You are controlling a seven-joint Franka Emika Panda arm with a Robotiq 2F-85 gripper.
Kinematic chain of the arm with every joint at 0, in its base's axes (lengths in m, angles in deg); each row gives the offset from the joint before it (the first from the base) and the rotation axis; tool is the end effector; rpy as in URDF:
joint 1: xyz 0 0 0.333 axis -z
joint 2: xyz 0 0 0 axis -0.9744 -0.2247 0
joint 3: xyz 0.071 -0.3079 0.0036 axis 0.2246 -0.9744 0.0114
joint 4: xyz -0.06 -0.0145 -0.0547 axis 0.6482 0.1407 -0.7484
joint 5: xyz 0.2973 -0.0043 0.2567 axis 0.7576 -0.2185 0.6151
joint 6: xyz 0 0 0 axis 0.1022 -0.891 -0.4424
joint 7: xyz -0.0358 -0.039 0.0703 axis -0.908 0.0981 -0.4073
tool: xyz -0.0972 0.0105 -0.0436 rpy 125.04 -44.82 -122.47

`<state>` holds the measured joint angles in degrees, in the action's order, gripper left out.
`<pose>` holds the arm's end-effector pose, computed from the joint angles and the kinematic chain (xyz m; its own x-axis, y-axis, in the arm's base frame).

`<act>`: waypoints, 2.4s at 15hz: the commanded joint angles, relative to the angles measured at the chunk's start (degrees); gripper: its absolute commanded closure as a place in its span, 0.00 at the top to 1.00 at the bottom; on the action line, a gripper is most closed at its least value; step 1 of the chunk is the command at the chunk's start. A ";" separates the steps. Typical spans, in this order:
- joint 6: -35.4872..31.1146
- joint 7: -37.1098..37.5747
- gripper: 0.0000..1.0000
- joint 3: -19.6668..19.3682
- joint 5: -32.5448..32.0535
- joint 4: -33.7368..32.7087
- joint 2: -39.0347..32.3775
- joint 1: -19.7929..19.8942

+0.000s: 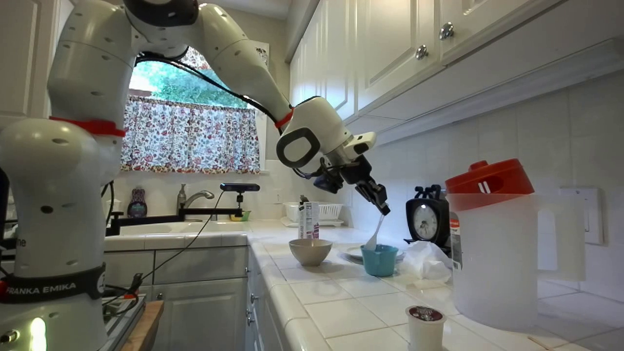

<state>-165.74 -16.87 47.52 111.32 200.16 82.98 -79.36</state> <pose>0.5535 -0.0416 0.3682 0.7324 -0.1492 0.6643 -0.1147 -0.9888 -0.0957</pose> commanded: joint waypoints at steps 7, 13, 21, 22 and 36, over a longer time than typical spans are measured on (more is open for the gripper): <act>-0.18 -1.89 0.01 -0.91 -0.53 1.99 0.69 4.27; -1.00 -3.91 0.01 0.29 -1.81 -0.61 -0.27 4.05; -1.32 -6.09 0.01 6.89 0.76 -0.49 -0.02 3.89; -1.21 -6.09 0.01 7.54 1.18 0.03 0.17 4.08; 0.25 -6.95 0.01 6.25 0.82 0.04 -1.19 10.34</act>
<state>-166.06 -22.02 53.25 112.17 202.14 82.85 -69.81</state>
